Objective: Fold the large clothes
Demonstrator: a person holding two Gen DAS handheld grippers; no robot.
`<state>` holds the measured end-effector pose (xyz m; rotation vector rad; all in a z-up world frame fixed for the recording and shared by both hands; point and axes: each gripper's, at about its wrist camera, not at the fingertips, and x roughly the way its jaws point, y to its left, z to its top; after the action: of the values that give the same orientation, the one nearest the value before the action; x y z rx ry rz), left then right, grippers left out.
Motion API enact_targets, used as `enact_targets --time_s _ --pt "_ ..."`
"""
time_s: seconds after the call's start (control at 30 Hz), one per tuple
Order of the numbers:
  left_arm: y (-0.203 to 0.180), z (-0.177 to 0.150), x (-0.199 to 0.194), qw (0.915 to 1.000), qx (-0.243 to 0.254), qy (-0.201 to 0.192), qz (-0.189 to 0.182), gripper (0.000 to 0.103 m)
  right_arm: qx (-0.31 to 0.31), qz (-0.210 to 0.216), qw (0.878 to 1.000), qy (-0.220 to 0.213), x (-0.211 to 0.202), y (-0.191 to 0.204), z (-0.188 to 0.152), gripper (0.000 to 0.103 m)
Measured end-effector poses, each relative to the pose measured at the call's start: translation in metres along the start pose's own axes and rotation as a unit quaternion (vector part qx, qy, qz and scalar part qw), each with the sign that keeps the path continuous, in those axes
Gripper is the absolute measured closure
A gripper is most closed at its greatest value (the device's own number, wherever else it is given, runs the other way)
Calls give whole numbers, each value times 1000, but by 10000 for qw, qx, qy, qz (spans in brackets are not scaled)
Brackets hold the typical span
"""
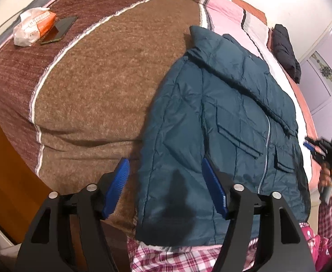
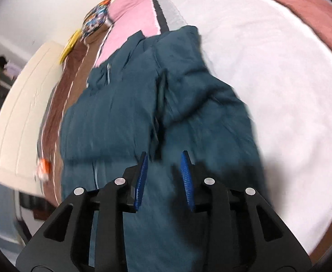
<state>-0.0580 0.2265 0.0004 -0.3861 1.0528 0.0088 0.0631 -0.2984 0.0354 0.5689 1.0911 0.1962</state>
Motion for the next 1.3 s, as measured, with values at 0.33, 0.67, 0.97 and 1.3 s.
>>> enact_targets --time_s 0.33,0.67,0.97,1.3 --pt "9 -20 13 9982 -109 438 -384 33 164 -246 9987 418 -92 -64 -104 51" --pt "6 -34 27 9940 -334 682 -789 33 973 345 9910 847 -101 -93 -163 47" --pt "16 -40 29 9891 -646 660 -1145 38 504 514 9938 846 -80 -66 -163 69" --pt "18 -33 3 9834 -829 249 -1593 91 229 930 9939 547 -91 -45 -153 92"
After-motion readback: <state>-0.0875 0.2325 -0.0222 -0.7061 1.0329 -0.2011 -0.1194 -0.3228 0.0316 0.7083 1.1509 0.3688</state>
